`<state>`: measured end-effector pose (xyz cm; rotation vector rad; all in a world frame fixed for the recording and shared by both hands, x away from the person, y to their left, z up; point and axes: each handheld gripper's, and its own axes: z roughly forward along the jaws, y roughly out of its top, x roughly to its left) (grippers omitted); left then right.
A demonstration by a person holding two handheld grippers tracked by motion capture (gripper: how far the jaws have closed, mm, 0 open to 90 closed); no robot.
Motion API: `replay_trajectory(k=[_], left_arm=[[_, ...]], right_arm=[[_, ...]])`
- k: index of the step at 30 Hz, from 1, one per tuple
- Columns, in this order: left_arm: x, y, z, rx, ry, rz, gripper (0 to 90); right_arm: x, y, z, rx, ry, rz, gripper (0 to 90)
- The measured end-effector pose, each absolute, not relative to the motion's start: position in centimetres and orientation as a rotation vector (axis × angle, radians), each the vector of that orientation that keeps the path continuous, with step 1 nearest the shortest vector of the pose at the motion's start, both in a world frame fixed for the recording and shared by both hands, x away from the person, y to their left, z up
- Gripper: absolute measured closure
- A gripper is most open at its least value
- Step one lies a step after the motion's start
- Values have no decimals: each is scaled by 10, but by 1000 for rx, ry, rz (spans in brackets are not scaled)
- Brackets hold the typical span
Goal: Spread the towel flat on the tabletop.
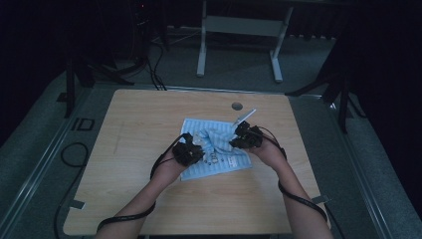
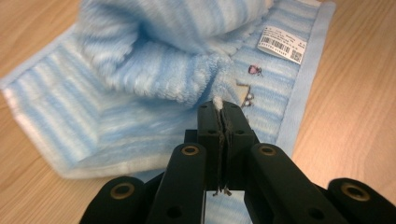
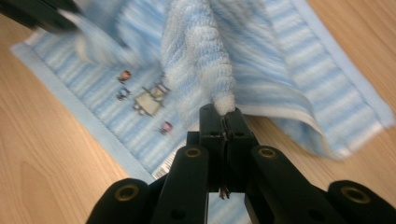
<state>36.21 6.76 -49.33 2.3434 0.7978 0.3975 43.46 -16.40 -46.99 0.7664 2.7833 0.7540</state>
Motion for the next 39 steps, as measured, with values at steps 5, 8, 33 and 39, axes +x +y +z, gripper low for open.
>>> replay_trajectory(k=[5,8,33,39], left_arm=[[352,82,-487,2329,791,378,872],[347,91,-481,2329,775,362,873],[377,132,-466,2224,1038,386,502],[356,113,-468,2245,929,328,516]], right_arm=[[439,-182,-466,845,2741,757,887],[440,-185,-465,853,2732,753,889],[460,-225,-458,1106,2620,759,601],[439,-218,-476,1044,2676,777,609]])
